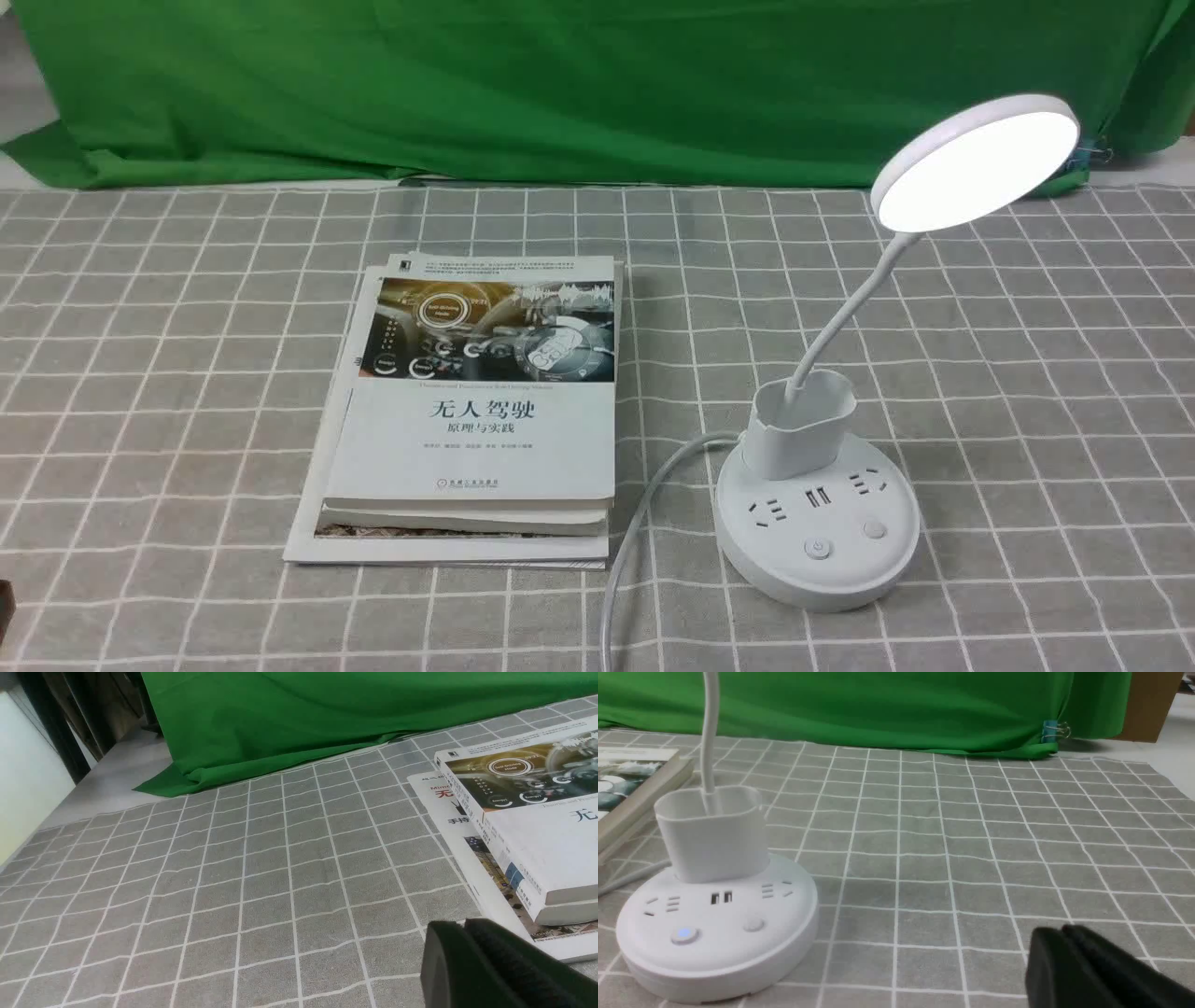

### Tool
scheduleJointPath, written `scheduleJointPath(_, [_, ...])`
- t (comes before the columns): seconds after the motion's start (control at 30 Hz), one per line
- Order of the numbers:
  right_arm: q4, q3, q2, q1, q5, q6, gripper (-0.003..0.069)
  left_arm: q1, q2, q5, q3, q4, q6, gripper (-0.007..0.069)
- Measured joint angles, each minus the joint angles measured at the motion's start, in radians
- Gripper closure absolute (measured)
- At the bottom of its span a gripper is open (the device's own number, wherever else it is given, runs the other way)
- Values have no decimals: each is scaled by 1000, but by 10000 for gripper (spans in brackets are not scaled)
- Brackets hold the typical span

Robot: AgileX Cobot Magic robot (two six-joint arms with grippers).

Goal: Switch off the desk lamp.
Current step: Use the right arm to press the button switch on the lamp holder

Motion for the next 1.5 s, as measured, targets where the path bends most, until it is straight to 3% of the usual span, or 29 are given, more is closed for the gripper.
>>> scheduleJointPath(0.87, [0,0,0,0,-1,0,610,0,0,0,0,0,0,606])
scheduleJointPath(0.97, [0,0,0,0,-2,0,539,0,0,0,0,0,0,606])
scheduleJointPath(1.13, [0,0,0,0,-13,0,528,0,0,0,0,0,0,606])
scheduleJointPath(1.5, [0,0,0,0,-252,49,529,0,0,0,0,0,0,606])
